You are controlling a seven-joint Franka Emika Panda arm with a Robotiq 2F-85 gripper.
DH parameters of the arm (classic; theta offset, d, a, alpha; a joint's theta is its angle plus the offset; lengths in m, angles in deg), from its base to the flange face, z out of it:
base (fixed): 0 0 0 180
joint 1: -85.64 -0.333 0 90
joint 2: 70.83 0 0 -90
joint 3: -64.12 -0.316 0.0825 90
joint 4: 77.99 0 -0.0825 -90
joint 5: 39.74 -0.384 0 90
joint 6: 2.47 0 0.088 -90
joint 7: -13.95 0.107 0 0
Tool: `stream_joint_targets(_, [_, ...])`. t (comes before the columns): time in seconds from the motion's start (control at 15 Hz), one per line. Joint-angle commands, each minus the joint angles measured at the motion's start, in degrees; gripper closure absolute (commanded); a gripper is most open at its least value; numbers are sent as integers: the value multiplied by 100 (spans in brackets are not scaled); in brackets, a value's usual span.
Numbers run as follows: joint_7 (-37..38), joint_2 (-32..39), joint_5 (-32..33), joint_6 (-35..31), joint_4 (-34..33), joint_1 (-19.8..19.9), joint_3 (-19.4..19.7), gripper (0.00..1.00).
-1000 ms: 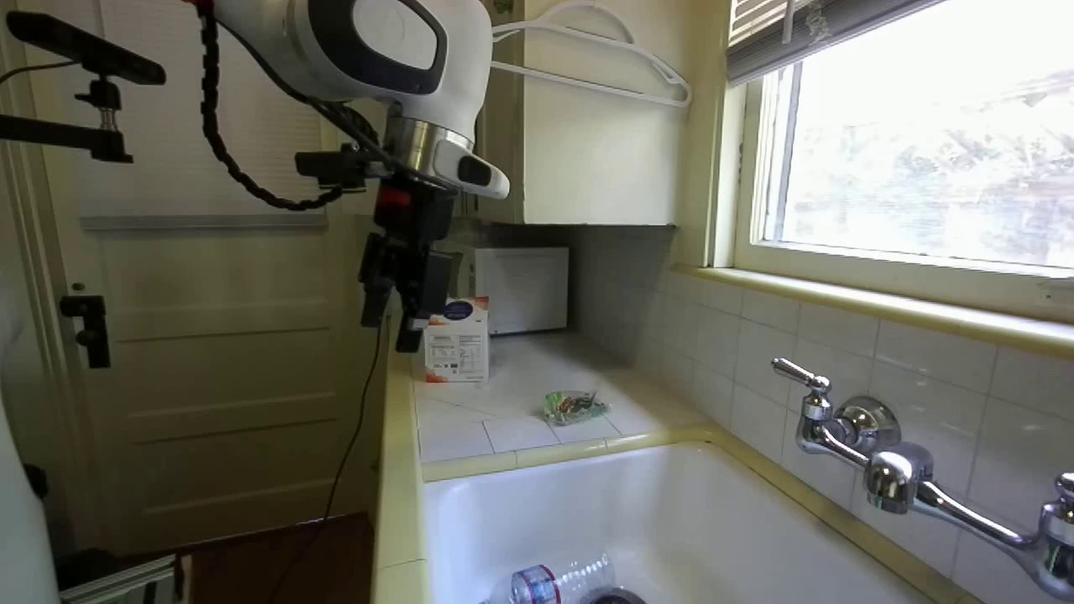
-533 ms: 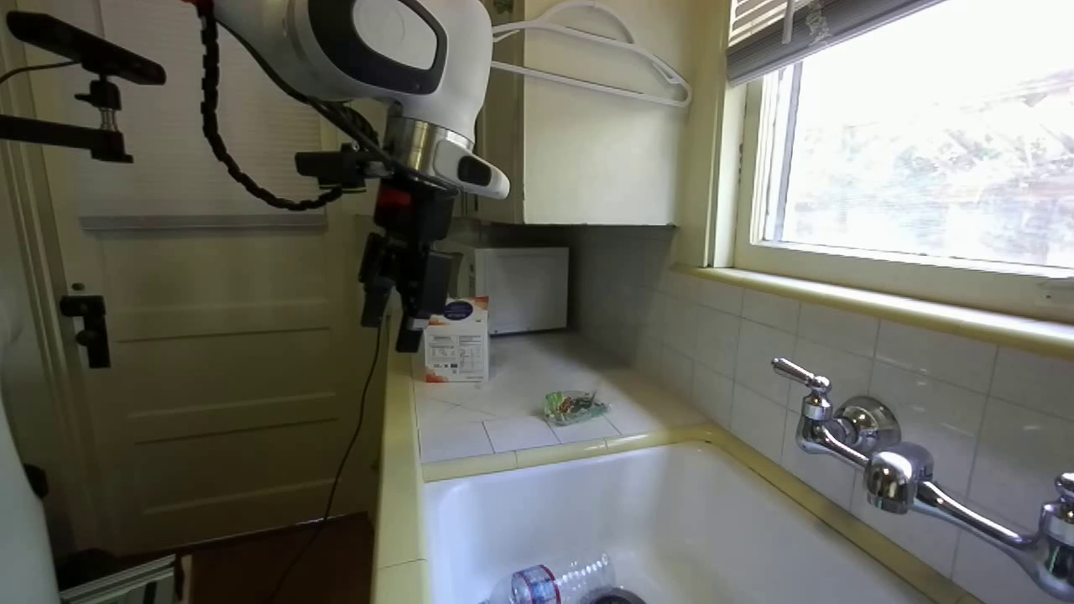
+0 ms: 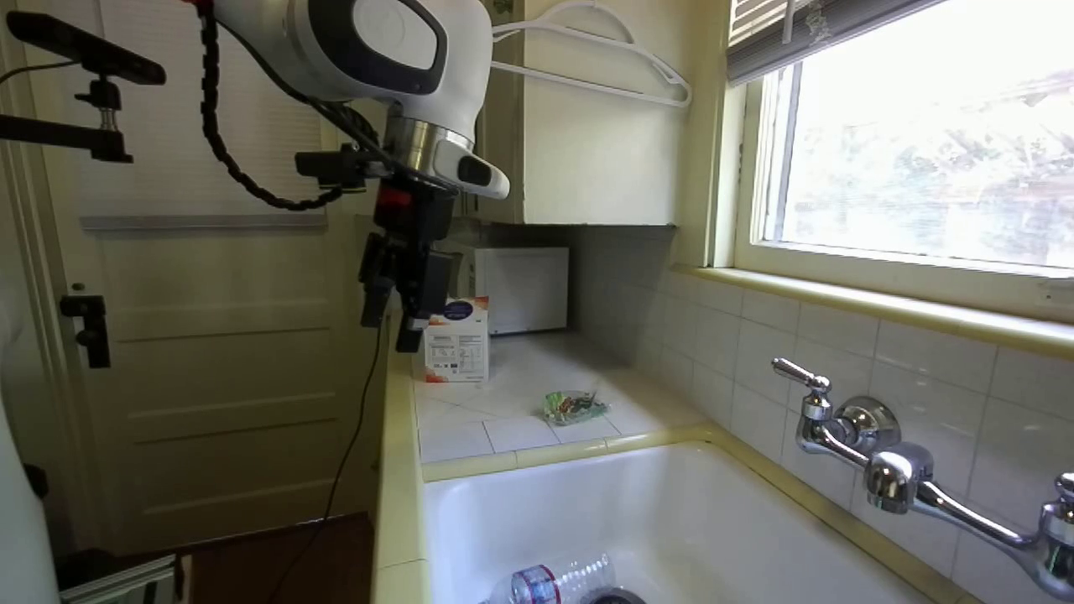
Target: Move the object on the counter
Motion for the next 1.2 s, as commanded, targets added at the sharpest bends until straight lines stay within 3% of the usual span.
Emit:
stream_joint_targets(0.0, [-14,-1,-11,10,-7,29,-23,0])
stream_joint_targets(0.47, [52,174,-172,-117,-85,7,-19,0])
stream_joint_targets(1.13, [840,2222,-203,-2105,-1049,-19,-442,0])
